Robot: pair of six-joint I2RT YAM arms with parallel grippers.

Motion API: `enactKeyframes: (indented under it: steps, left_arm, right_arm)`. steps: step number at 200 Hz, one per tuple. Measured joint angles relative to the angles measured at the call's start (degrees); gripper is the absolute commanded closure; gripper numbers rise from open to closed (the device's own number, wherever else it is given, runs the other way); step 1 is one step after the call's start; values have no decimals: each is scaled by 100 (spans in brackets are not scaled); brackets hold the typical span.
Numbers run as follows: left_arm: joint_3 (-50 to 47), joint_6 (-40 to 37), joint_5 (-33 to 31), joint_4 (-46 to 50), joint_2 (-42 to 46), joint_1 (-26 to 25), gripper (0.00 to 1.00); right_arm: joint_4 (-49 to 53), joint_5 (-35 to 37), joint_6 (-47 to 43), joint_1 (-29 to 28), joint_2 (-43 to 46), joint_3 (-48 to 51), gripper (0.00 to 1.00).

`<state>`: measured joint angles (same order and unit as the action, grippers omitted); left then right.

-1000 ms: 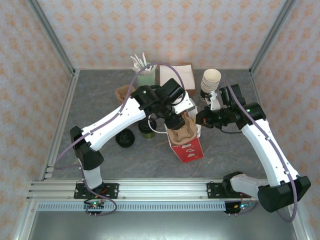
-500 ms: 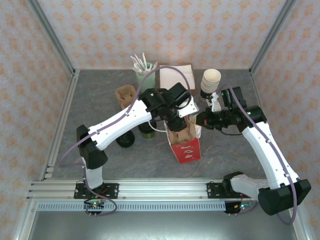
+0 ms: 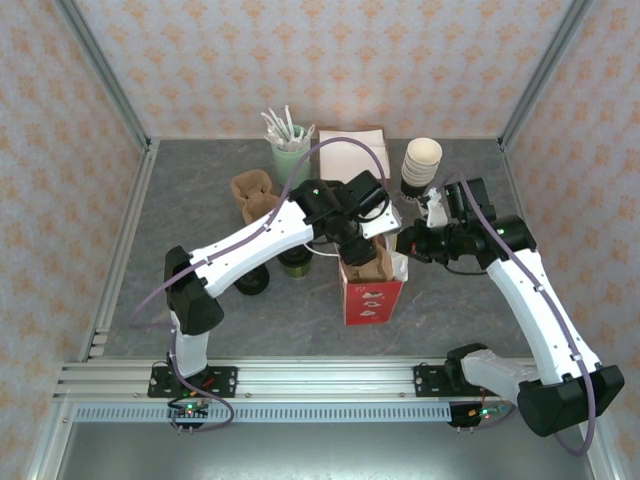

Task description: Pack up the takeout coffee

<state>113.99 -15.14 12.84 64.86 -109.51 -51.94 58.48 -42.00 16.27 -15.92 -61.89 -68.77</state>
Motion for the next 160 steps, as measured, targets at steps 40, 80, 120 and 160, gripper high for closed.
enactKeyframes:
  steps: [40, 80, 120, 160]
  left_arm:
    - [223, -103, -155, 212, -81, -20, 59]
    - [483, -195, -258, 376, -302, -44, 59]
    - [638, -260, -315, 476, -584, -57, 59]
    - [715, -356, -334, 485, -691, -57, 59]
  right_arm:
    - [-24, 162, 72, -2, 140, 0, 90]
    - [-286, 175, 293, -4, 341, 98, 87]
    - [-306, 289, 459, -2, 352, 254, 86]
    - [-304, 435, 525, -4, 363, 269, 96]
